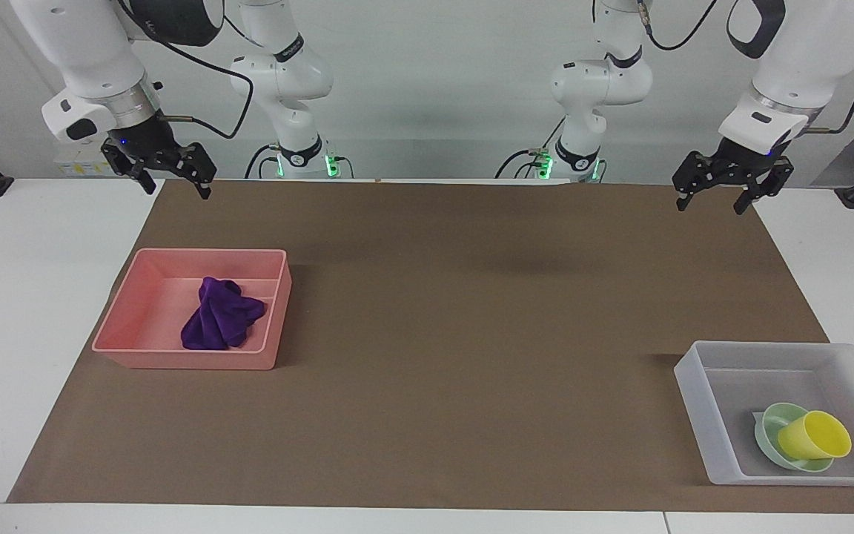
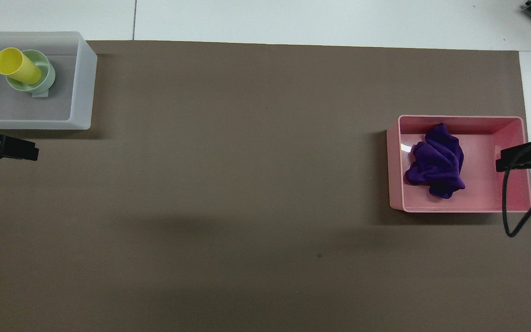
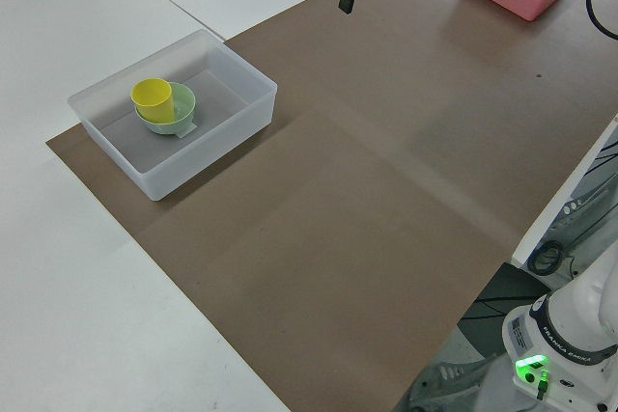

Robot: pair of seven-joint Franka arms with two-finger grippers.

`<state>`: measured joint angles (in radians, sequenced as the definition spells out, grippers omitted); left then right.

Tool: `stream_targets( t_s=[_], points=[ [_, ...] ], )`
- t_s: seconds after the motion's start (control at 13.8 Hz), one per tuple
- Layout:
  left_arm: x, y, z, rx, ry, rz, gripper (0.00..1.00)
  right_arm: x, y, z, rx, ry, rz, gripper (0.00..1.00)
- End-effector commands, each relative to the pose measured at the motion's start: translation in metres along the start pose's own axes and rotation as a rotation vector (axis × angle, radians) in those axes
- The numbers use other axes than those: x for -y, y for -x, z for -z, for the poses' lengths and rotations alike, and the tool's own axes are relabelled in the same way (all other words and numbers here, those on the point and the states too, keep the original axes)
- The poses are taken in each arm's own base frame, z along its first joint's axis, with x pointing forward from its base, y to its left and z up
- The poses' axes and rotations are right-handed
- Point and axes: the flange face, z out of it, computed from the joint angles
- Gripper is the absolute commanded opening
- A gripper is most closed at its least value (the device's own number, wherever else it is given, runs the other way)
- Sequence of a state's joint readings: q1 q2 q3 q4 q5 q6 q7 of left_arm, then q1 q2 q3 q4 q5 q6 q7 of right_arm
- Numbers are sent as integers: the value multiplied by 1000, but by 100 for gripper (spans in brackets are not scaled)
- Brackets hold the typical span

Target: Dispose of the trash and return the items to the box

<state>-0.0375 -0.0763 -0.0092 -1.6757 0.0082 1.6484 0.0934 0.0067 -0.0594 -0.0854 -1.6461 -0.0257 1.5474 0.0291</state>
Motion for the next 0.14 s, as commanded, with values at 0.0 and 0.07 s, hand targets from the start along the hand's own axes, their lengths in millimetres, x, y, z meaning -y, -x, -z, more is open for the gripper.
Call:
stream_targets(
  t_s=[0.0, 0.07],
  points=[
    [7, 6, 0, 10, 23, 27, 100, -1, 7, 1, -11, -9, 10, 100],
    [8, 6, 0, 10, 25, 28, 100, -1, 7, 1, -11, -9, 10, 100]
  ],
)
